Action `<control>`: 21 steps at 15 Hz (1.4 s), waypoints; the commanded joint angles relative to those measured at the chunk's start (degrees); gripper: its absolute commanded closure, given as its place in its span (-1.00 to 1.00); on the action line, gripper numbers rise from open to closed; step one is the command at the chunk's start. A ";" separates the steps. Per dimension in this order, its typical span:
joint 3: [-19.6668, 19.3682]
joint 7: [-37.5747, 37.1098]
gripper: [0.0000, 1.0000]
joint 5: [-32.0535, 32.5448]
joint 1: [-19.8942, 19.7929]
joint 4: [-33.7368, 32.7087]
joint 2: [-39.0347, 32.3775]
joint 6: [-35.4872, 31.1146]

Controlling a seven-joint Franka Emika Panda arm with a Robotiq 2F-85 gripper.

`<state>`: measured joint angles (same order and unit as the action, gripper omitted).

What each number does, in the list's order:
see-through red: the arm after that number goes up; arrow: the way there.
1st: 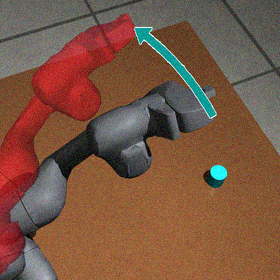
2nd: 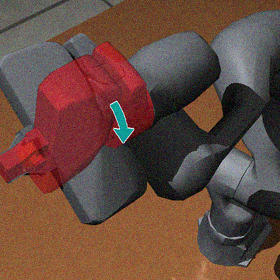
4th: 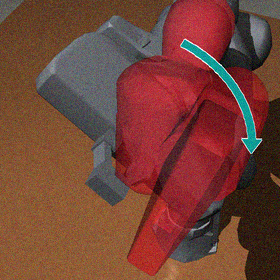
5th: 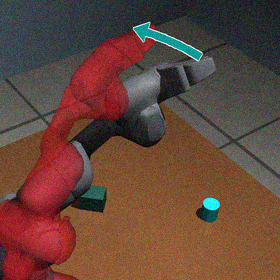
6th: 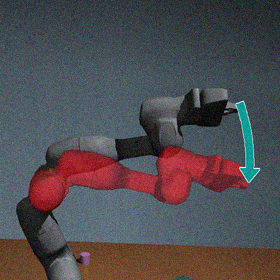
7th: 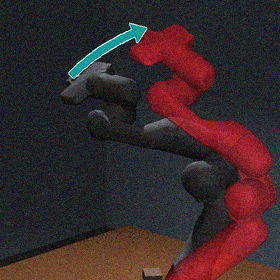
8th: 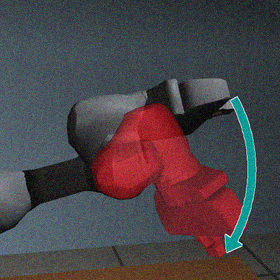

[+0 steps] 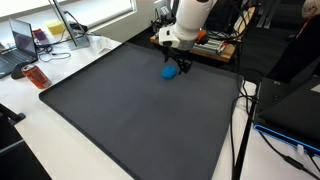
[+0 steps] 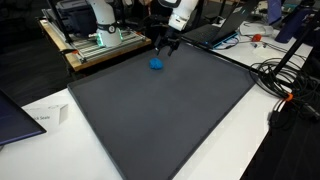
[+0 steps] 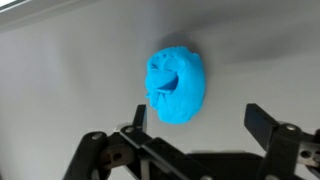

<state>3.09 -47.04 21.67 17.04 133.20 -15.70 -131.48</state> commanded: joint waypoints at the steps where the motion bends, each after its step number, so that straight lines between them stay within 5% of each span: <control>1: -0.90 -2.58 -1.00 2.55 -0.59 2.48 -0.17 -3.85; 11: -4.34 -1.17 -1.00 2.49 -1.66 4.01 -4.28 -10.89; 14: -4.41 1.33 -0.31 1.11 -2.17 4.01 -5.44 -12.60; 21: -3.38 8.58 0.58 -4.44 -3.46 4.28 -4.39 -10.94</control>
<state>-1.22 -42.01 20.36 14.79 136.56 -21.06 -143.09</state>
